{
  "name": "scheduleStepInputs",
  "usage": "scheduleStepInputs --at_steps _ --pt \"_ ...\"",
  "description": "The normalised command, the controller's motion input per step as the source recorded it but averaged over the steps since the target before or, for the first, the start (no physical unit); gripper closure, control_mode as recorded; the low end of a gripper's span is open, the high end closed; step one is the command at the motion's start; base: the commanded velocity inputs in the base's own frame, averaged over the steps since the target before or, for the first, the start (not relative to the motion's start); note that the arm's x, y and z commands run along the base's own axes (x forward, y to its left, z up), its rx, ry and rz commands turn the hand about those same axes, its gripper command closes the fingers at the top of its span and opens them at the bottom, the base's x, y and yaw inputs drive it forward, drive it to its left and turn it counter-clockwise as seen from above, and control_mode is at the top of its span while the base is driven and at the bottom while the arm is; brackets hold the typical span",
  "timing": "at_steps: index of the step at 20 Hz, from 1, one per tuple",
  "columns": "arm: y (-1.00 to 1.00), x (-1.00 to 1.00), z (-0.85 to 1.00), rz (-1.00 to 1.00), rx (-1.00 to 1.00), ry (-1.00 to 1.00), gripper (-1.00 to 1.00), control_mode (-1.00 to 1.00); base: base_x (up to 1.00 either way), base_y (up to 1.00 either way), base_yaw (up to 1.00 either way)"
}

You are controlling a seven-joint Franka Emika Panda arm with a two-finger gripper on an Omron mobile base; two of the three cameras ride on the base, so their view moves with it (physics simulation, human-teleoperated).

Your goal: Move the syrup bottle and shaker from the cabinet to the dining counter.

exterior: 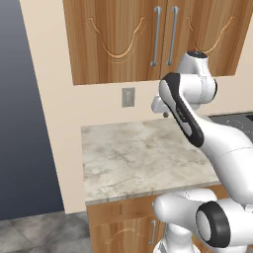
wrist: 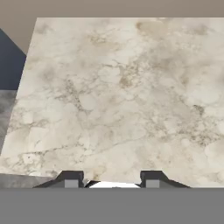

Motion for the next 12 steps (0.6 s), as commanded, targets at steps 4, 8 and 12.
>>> scheduleStepInputs --at_steps 4,8,12 --pt "0.00 -0.26 0.01 0.00 0.02 -0.11 -1.00 -1.00 0.00 0.00 0.00" --pt "-0.01 -0.49 0.32 0.00 0.07 -0.28 -1.00 -1.00 0.00 0.00 0.00" --pt "-0.12 -0.50 0.48 0.00 0.09 -0.45 -1.00 -1.00 0.00 0.00 0.00"
